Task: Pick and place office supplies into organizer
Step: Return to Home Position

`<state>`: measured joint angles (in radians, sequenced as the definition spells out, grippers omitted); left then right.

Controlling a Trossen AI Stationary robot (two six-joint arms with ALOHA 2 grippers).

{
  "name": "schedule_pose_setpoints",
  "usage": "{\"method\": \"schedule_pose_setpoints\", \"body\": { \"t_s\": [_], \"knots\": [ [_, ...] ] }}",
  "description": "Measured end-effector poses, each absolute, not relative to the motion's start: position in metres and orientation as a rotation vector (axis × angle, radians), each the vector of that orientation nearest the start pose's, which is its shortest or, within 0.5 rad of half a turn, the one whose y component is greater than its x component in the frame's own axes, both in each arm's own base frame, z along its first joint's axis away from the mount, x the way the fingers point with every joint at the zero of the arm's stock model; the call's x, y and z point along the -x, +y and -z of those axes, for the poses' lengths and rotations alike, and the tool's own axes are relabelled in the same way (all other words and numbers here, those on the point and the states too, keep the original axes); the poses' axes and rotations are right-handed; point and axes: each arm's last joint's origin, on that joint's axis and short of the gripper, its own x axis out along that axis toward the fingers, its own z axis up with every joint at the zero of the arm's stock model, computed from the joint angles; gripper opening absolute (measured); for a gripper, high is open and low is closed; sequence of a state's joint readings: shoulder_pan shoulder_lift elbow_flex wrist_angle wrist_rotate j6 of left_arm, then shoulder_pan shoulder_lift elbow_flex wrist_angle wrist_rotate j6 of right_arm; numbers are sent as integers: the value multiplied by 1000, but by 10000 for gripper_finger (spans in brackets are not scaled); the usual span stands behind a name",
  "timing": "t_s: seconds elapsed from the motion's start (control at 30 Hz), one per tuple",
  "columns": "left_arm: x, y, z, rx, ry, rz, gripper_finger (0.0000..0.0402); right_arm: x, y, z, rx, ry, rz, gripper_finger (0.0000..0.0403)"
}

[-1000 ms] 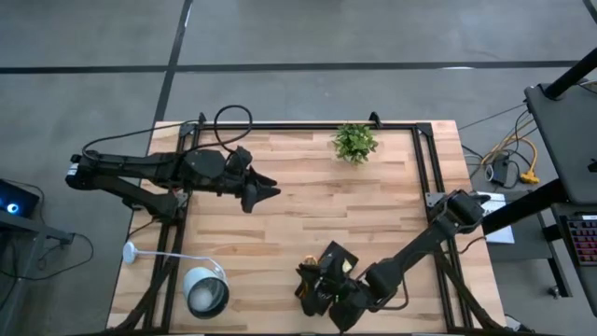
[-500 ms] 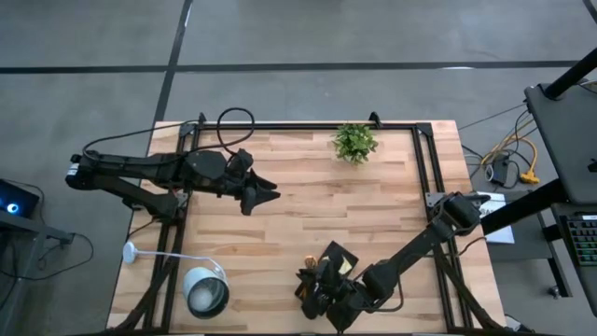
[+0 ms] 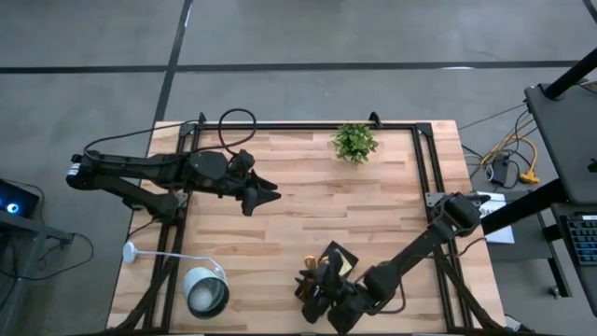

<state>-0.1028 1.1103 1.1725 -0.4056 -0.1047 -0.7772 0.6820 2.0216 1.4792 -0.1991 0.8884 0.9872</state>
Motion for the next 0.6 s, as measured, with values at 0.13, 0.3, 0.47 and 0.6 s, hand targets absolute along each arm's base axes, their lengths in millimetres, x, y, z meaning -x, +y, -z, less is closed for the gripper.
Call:
{"method": "schedule_pose_setpoints", "body": {
  "t_s": [0.13, 0.3, 0.47, 0.6],
  "knots": [
    [-233, -21, -383, 726, 324, -133, 183, -360, 264, -230, -440, 325, 401, 96],
    [-233, -21, -382, 701, 327, -130, 183, -363, 264, -260, -375, 233, 446, 109],
    [-233, -22, -382, 613, 345, -73, 170, -360, 256, -292, -368, 218, 434, 110],
    [-233, -24, -382, 545, 344, -51, 108, -353, 246, -303, -345, 249, 450, 76]
  ]
}}
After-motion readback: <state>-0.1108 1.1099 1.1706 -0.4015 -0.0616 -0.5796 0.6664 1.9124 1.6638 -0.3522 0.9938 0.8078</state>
